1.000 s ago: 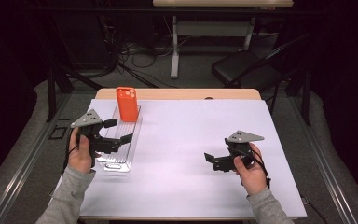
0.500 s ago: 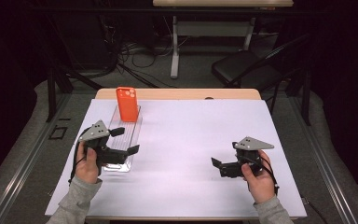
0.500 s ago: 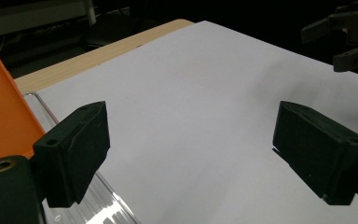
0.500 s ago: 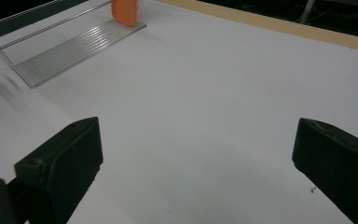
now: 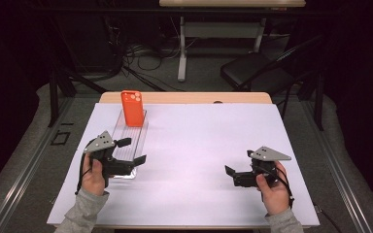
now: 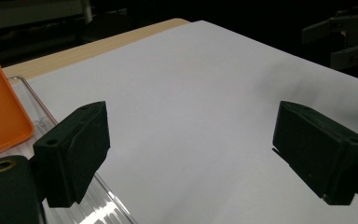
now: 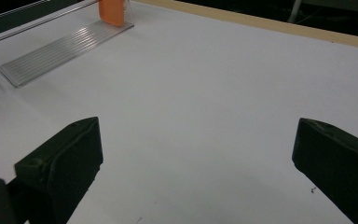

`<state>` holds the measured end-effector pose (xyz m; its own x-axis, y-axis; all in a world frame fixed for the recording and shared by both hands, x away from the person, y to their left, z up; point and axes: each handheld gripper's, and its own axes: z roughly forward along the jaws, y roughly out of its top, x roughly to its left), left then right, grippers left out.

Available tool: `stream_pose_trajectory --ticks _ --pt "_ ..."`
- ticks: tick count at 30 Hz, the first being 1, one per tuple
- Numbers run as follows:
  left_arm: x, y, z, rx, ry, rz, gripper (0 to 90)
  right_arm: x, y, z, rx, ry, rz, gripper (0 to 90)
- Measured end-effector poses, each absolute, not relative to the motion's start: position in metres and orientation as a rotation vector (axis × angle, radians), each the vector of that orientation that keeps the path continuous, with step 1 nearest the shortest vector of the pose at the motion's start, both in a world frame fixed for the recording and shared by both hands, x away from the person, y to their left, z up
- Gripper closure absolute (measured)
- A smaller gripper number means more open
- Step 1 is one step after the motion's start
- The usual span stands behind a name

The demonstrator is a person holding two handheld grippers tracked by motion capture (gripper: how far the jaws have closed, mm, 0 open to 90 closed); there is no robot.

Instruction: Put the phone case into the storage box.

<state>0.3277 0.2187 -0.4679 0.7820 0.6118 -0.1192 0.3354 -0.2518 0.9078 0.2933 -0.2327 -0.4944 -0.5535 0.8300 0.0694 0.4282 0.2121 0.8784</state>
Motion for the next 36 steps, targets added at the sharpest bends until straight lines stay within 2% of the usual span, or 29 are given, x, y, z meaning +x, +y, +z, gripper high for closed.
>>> stream_pose_trajectory --ticks 36 --pt "0.333 0.222 -0.476 1.863 0.763 0.318 11.2 0.296 -0.224 -0.516 1.166 2.142 1.245 1.3"
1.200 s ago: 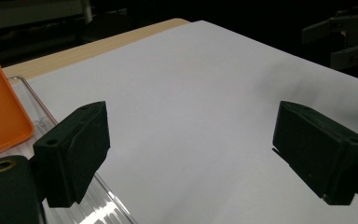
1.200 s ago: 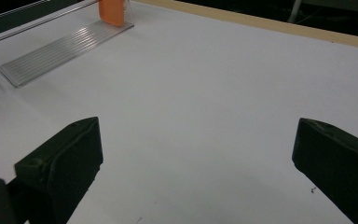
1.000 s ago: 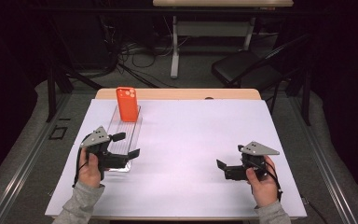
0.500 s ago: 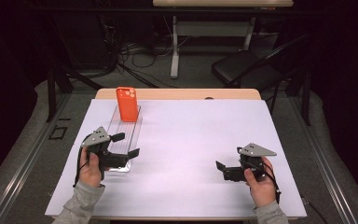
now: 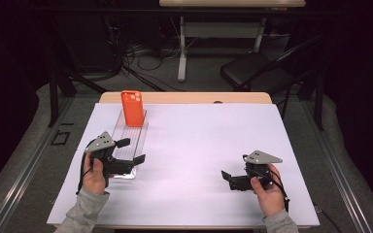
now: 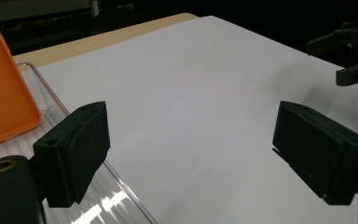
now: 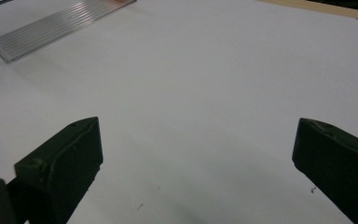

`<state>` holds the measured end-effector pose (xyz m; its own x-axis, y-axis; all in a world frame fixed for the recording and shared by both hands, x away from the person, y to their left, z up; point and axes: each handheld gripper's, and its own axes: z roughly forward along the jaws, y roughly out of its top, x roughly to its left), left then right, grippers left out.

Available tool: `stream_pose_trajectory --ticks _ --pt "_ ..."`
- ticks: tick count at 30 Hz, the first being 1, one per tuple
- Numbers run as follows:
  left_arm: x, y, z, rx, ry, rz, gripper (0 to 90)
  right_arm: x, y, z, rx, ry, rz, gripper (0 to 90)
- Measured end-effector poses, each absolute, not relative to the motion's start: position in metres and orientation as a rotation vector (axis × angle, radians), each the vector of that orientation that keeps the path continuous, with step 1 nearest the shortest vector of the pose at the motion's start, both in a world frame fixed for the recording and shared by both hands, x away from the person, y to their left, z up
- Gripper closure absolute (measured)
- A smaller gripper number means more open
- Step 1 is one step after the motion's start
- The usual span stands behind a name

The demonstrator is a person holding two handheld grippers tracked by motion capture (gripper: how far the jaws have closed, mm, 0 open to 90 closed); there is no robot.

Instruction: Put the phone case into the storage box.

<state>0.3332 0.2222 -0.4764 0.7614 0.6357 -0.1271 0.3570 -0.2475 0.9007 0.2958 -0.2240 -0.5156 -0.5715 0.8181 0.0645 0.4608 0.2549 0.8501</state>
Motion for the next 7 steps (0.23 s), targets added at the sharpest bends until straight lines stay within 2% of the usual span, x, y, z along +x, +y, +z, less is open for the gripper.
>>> stream_pose_trajectory --ticks 7 --pt "0.3334 0.2221 -0.4749 1.861 0.764 0.320 11.2 0.2957 -0.2241 -0.5172 1.161 2.152 1.228 1.4"
